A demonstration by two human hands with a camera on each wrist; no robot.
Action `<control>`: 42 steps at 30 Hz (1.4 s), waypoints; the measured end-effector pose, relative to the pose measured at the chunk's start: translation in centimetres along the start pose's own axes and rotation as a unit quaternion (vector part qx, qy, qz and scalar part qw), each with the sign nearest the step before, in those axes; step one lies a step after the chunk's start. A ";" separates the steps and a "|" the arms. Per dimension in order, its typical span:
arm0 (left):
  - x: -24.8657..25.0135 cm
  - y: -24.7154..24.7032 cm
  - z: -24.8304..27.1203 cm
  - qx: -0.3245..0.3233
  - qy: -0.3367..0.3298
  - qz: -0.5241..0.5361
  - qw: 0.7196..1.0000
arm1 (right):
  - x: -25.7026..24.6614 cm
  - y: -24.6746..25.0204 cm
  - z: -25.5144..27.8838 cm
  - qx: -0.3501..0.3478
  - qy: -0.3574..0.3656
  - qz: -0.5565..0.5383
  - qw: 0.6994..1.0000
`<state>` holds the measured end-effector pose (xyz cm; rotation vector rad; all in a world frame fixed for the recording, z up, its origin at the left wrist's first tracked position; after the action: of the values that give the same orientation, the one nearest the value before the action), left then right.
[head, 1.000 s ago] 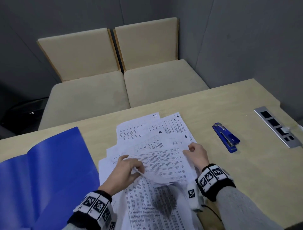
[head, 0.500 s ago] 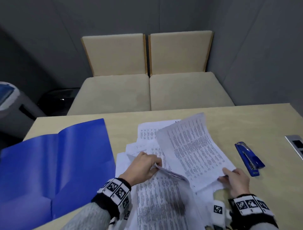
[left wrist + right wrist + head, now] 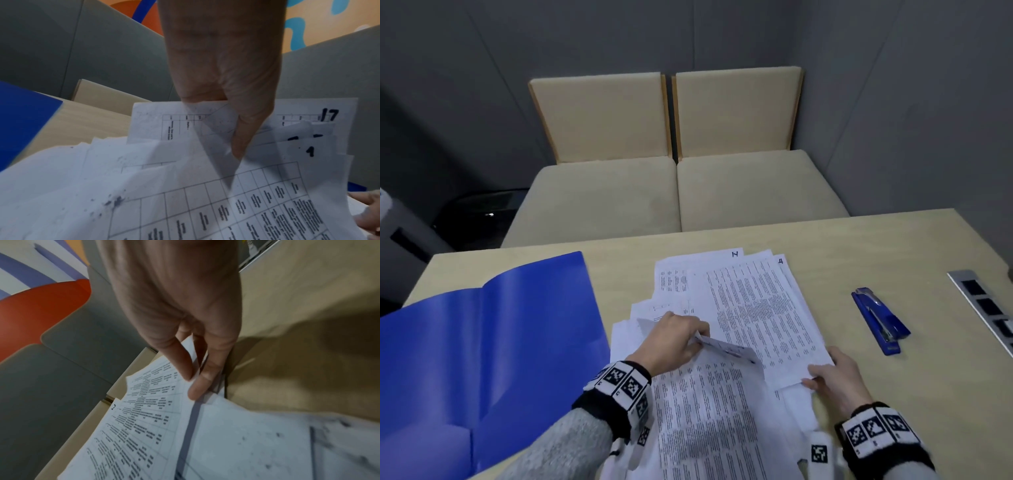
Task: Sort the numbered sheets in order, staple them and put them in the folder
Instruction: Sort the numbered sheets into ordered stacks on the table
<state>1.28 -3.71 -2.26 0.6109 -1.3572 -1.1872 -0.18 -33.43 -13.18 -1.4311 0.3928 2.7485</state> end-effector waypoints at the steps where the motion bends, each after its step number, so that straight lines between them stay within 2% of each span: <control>1: 0.0 0.0 -0.1 -0.005 -0.003 0.004 1.000 | -0.1 0.0 0.1 -0.008 0.001 0.000 1.000; 6: -0.6 0.4 0.6 0.000 -0.004 0.047 0.999 | -0.9 -0.1 0.5 -0.036 0.006 -0.010 0.999; 10: -0.6 0.6 1.8 0.001 -0.025 0.081 0.996 | -3.4 1.4 0.4 0.038 0.089 -0.025 0.995; 13: -0.5 0.8 2.2 0.006 -0.032 0.087 0.996 | -6.0 1.5 -1.1 0.041 0.134 0.043 0.989; 17: -0.2 1.1 2.3 0.015 -0.039 0.074 0.996 | -11.2 -0.4 -2.8 -0.019 0.176 0.119 0.977; 19: -0.3 1.1 2.2 0.016 -0.033 0.072 0.997 | -14.0 -2.1 -2.8 -0.077 0.197 0.159 0.964; 21: -0.4 1.0 2.1 0.018 -0.025 0.068 0.997 | -16.8 -4.2 -2.6 -0.130 0.234 0.218 0.939; 23: -0.5 0.9 1.9 0.019 -0.021 0.063 0.998 | -19.2 -6.4 -2.3 -0.153 0.278 0.292 0.902; 25: -0.6 0.8 1.7 0.017 -0.020 0.065 0.998 | -20.6 -8.7 -1.8 -0.184 0.307 0.293 0.887; 28: -0.9 0.7 1.4 0.017 -0.017 0.072 0.997 | -20.1 -10.9 -1.2 -0.211 0.271 0.207 0.916; 30: -1.4 0.7 1.2 0.020 -0.013 0.071 0.997 | -17.9 -10.1 -2.1 -0.179 0.210 0.164 0.947; 32: -1.8 0.8 1.0 0.021 -0.008 0.070 0.997 | -15.2 -7.5 -3.2 -0.132 0.150 0.178 0.964; 35: -2.0 0.6 0.6 0.020 -0.009 0.069 0.997 | -10.8 -2.4 -4.0 -0.107 0.077 0.288 0.949; 38: -1.7 0.0 0.0 0.009 -0.011 0.065 0.998 | -5.3 -0.7 -2.1 -0.195 -0.030 0.344 0.918; 40: -1.5 -0.2 -0.3 0.009 -0.016 0.063 0.998 | -3.2 -0.9 -1.0 -0.202 -0.042 0.354 0.912; 42: -1.4 -0.2 -0.5 0.008 -0.015 0.062 0.998 | -2.8 -1.1 -0.8 -0.168 -0.006 0.373 0.912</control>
<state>1.92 -2.67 -3.11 0.5141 -1.4104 -1.0907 2.21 -32.22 -11.55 -1.5833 0.5946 3.5767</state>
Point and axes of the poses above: each hand's wrist, its own z-axis away from the middle knuckle, its own y-axis out of the back of the hand, x = y × z, the point moved 9 cm from there along -z, towards the middle knuckle, and after that the axes turned 7 degrees about y, right-handed, at the moved point
